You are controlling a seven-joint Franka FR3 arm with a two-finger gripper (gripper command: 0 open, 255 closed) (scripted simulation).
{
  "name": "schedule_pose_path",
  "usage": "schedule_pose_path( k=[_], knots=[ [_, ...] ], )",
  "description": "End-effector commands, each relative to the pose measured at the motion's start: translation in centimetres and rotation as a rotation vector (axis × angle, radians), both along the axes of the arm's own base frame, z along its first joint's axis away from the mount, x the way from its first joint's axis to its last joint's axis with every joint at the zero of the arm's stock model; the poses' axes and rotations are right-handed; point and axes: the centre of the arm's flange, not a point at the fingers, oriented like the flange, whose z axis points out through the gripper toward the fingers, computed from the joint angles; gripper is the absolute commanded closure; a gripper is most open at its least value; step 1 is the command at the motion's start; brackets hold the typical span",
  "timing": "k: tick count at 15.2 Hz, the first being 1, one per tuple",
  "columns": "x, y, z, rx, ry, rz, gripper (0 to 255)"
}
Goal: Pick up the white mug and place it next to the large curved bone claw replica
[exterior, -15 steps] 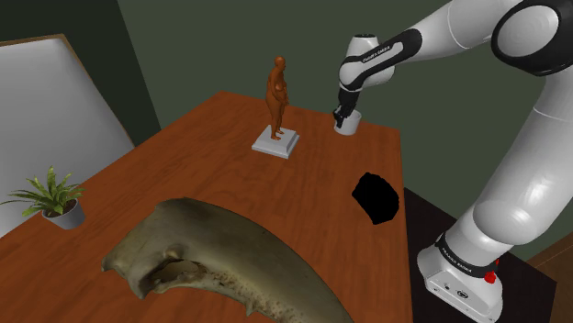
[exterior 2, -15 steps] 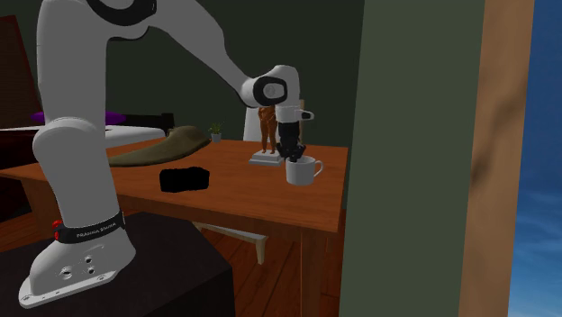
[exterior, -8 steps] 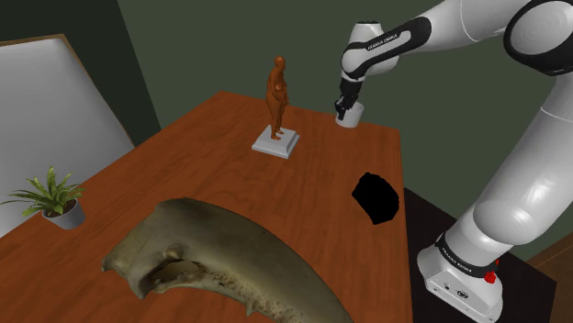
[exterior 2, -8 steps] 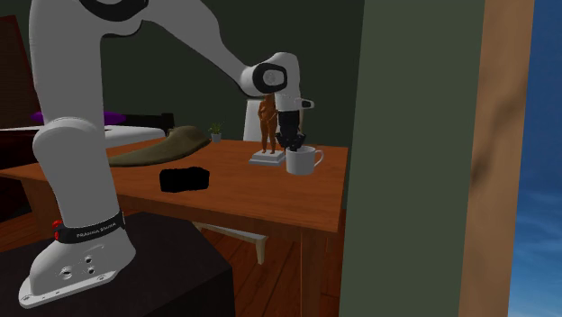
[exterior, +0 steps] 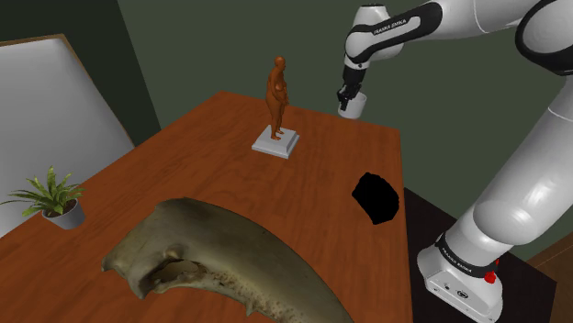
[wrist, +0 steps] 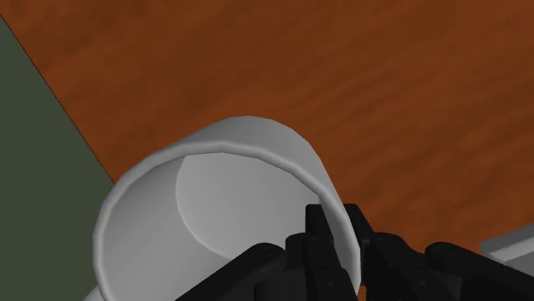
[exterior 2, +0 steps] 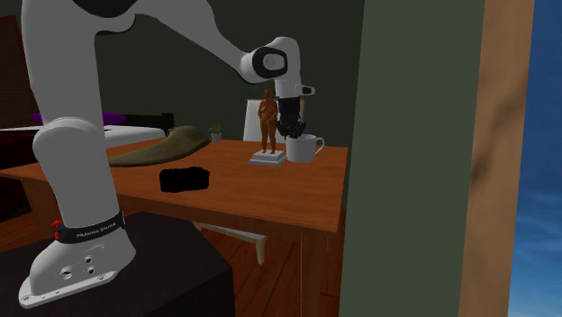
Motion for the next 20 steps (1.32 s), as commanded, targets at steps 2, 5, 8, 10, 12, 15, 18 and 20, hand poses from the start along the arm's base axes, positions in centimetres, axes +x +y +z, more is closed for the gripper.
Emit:
schedule_pose_path(
  k=[2, 5, 8, 10, 12, 15, 18, 20],
  knots=[
    [0.0, 0.0, 1.4, 0.000, 0.000, 0.000, 255],
    [0.0, 0.0, 3.0, 0.000, 0.000, 0.000, 255],
    [0.0, 0.0, 4.6, 0.000, 0.000, 0.000, 255],
    [0.0, 0.0, 5.7, 0.000, 0.000, 0.000, 255],
    [0.0, 0.0, 6.7, 0.000, 0.000, 0.000, 255],
    [0.0, 0.0, 8.3, 0.000, 0.000, 0.000, 255],
    [0.0, 0.0, 9.9, 0.000, 0.000, 0.000, 255],
    [0.0, 0.0, 11.0, 0.000, 0.000, 0.000, 255]
  ],
)
